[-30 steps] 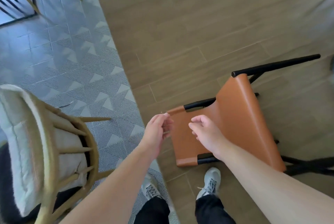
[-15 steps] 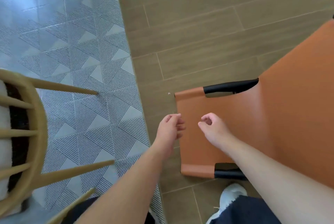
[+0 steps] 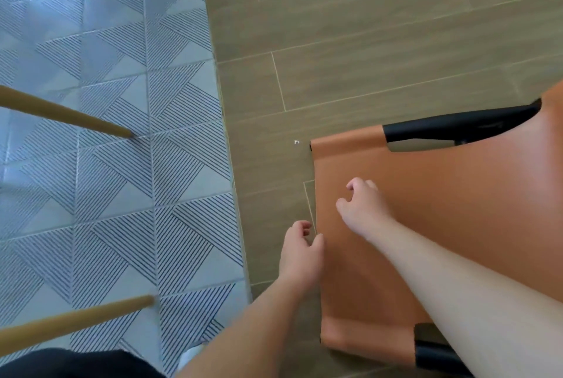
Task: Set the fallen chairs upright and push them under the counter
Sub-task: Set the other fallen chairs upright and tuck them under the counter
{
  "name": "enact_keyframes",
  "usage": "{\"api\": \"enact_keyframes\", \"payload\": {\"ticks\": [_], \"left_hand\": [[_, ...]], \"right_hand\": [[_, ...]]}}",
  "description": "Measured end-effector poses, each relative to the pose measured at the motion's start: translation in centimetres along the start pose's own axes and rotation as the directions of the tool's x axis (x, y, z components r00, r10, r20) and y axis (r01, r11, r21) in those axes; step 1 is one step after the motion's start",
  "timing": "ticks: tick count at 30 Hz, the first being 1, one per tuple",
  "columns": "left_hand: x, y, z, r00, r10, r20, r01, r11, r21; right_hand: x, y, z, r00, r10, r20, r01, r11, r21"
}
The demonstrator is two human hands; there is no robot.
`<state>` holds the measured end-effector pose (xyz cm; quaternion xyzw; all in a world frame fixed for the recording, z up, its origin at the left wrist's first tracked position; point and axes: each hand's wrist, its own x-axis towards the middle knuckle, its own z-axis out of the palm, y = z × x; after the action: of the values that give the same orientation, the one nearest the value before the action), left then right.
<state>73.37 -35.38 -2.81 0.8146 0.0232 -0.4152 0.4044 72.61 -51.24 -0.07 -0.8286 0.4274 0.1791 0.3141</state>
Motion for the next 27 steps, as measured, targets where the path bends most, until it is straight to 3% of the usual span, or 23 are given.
{"api": "enact_keyframes", "payload": {"ticks": [2,3,4,6,8,9,11,15,19,22,24,27], "left_hand": [[-0.1,-0.9,0.6,0.987,0.151,0.060,-0.161,0.947,0.276],[-0.2,-1.2,0.6,0.955,0.265,0.131,-0.296,0.861,0.414],[-0.1,-1.3,0.5,0.891,0.385,0.240,-0.453,0.717,0.530],[0.8,-1.7,-0.3,0.680,0.507,0.530,-0.716,0.302,0.629],[2.3,-1.8,-1.5,0.483,0.410,0.774,-0.823,-0.089,0.561],[3.0,-1.7,-1.9,0.418,0.330,0.846,-0.839,-0.219,0.499],[4.1,-1.9,-2.2,0.340,0.241,0.909,-0.833,-0.372,0.410],[5.5,-2.3,-1.5,0.267,0.199,0.943,-0.781,-0.528,0.333],[6.2,-3.4,-0.3,0.063,0.237,0.969,-0.707,-0.675,0.211],[6.4,-4.7,0.0,-0.066,0.282,0.957,-0.702,-0.695,0.157],[6.3,-5.6,0.4,-0.088,0.306,0.948,-0.705,-0.691,0.158],[5.9,-6.6,1.1,-0.063,0.302,0.951,-0.697,-0.696,0.174]], "right_hand": [[0.3,-0.1,0.5,0.999,-0.040,0.018,0.041,0.995,-0.093],[0.4,-0.1,0.6,0.997,-0.063,0.034,0.067,0.987,-0.146],[0.5,-0.1,0.7,0.995,-0.087,0.048,0.095,0.974,-0.204],[0.8,-0.4,1.0,0.987,-0.155,0.041,0.160,0.931,-0.328],[1.4,-0.9,1.6,0.975,-0.220,-0.024,0.192,0.897,-0.397],[1.8,-1.3,2.0,0.972,-0.227,-0.064,0.183,0.898,-0.401],[2.5,-2.1,3.0,0.967,-0.217,-0.131,0.150,0.907,-0.393],[3.9,-2.3,5.9,0.968,-0.199,-0.152,0.115,0.892,-0.437],[5.0,-2.1,7.2,0.983,-0.150,-0.102,0.083,0.871,-0.484],[5.4,-2.4,7.5,0.984,-0.139,-0.108,0.067,0.863,-0.501],[5.8,-2.5,7.3,0.983,-0.135,-0.128,0.055,0.868,-0.493],[6.2,-2.5,6.9,0.983,-0.132,-0.129,0.053,0.872,-0.487]]}}
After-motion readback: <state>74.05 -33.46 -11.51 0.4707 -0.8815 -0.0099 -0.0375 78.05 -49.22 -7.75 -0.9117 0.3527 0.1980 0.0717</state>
